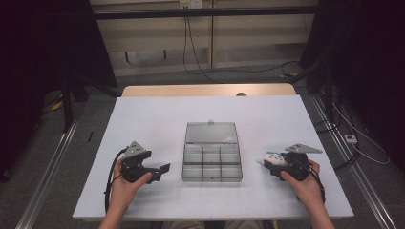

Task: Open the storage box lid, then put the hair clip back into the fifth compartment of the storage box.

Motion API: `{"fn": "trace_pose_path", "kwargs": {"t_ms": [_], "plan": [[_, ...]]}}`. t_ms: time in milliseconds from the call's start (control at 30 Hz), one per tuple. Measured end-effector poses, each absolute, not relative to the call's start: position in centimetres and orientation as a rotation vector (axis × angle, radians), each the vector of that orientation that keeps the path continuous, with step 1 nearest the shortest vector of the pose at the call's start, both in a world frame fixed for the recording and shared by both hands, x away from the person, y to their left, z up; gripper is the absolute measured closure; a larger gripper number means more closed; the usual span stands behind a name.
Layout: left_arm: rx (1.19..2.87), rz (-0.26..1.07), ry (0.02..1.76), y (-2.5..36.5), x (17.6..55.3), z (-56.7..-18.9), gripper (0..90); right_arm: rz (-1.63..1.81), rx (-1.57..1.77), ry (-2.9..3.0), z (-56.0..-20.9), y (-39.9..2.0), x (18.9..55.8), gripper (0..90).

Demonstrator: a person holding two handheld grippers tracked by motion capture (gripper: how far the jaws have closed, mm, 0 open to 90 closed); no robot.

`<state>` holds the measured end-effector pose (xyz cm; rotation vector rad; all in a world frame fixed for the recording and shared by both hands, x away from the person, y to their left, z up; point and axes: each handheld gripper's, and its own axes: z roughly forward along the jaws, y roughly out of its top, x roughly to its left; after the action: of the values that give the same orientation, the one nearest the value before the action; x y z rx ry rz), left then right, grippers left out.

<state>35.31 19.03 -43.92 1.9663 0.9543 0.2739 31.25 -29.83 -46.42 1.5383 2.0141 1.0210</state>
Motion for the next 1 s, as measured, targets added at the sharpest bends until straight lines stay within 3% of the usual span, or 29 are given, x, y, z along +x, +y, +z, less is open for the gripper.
{"fn": "trace_pose_path", "kwargs": {"t_ms": [433, 1000], "plan": [[1.974, 0.279, 0.954, 19.2, 35.1, -43.9, 7.2, 1.021, 1.516, 2.043, -46.4, -29.5, 31.6, 31.9], [1.96, 0.277, 0.954, 19.4, 35.1, -43.8, 7.3, 1.149, 1.406, 2.057, -43.6, -27.6, 31.1, 33.2]]}}
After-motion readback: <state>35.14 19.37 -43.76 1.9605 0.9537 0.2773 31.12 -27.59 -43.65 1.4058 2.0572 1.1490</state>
